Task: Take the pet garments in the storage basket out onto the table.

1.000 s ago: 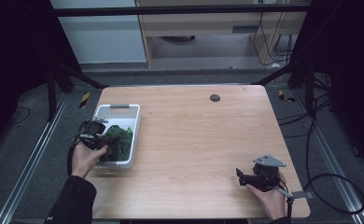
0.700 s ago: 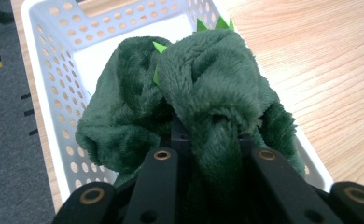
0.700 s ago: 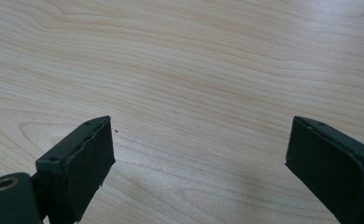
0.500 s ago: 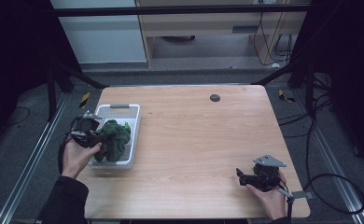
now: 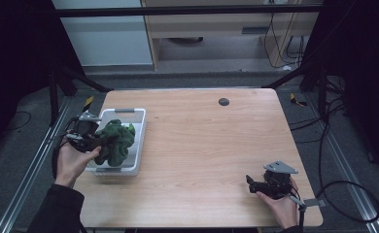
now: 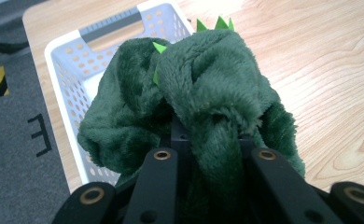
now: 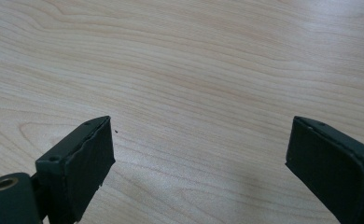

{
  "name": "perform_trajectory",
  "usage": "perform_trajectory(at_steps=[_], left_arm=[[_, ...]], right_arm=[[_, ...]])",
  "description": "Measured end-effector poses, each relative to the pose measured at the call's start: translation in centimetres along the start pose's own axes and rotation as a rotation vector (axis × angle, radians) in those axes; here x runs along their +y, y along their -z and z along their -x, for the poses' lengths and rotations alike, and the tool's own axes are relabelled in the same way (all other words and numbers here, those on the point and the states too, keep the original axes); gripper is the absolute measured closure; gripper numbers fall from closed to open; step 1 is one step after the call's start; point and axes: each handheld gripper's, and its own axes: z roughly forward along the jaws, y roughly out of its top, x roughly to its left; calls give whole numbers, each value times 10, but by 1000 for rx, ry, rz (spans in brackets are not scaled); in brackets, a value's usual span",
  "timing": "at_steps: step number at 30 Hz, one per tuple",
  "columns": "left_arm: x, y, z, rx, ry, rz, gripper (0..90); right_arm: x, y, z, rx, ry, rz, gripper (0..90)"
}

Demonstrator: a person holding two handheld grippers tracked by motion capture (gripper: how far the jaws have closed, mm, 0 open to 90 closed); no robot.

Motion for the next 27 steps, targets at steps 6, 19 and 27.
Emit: perform_trajectory(at_steps=[6, 19, 27], left_arm=[[7, 12, 6, -12, -27, 16, 785], [19, 21, 32, -52, -103, 40, 784], [29, 25, 45, -69, -149, 41, 785]], right_arm=[[0, 1, 0, 0, -6, 2, 76], [0, 2, 2, -9, -1, 24, 69], [1, 3, 2, -18, 10, 33, 65]])
